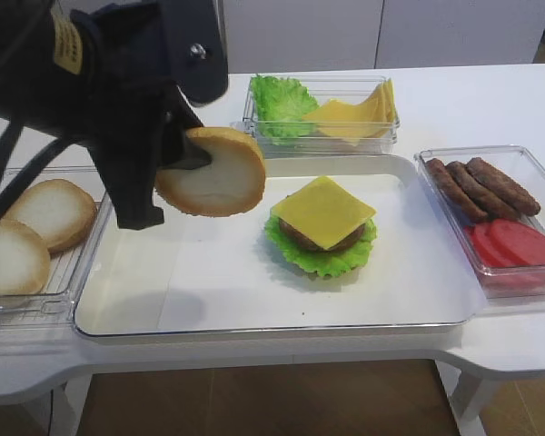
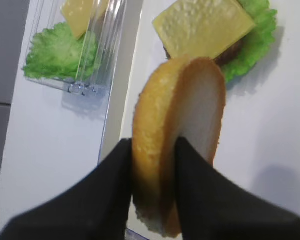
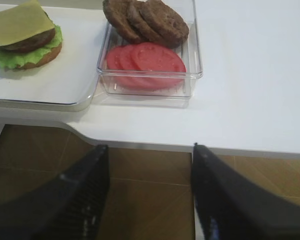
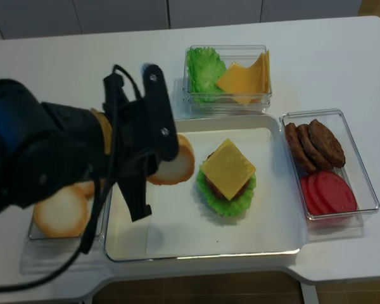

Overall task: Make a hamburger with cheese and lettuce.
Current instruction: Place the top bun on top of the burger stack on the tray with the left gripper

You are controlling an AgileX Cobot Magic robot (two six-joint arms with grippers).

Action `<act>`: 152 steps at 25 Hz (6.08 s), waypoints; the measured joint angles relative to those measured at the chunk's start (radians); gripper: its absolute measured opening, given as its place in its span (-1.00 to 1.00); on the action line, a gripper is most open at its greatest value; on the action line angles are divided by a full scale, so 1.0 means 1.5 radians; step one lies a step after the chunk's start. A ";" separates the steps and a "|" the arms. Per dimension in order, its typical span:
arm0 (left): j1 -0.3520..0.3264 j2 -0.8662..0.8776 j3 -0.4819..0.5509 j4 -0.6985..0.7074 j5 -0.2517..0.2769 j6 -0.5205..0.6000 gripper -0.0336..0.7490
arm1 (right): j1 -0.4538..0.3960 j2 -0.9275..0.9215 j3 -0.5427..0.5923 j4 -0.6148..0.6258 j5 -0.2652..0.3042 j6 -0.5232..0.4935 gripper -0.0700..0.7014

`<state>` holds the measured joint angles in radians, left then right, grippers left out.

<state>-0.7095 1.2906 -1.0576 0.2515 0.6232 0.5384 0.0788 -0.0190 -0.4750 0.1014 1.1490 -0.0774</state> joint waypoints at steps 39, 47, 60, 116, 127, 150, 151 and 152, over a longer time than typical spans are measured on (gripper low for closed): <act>-0.286 0.255 0.000 0.961 0.159 -0.812 -0.49 | 0.000 0.000 0.000 -0.001 0.000 -0.001 0.22; -0.286 0.285 0.000 0.979 0.165 -0.844 -0.49 | 0.000 0.000 0.000 -0.001 0.000 0.000 0.22; -0.285 0.307 -0.028 0.980 0.211 -0.846 -0.50 | 0.000 0.000 0.000 -0.001 0.000 0.000 0.22; -0.243 0.358 -0.053 0.984 0.154 -0.849 -0.50 | 0.000 0.000 0.000 -0.001 0.000 0.001 0.22; -0.244 0.364 -0.054 0.990 0.157 -0.850 -0.37 | 0.000 0.000 0.000 -0.001 0.000 0.001 0.22; -0.246 0.366 -0.054 0.986 0.151 -0.868 -0.09 | 0.000 0.000 0.000 -0.001 0.000 -0.002 0.22; -0.246 0.366 -0.054 0.986 0.150 -0.868 -0.04 | 0.000 0.000 0.000 -0.001 0.000 -0.002 0.22; -0.246 0.366 -0.054 0.986 0.149 -0.868 0.02 | 0.000 0.000 0.000 -0.001 0.000 -0.002 0.22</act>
<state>-1.0779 1.8392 -1.1384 1.7300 0.8464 -0.7640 0.0788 -0.0190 -0.4750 0.1003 1.1490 -0.0797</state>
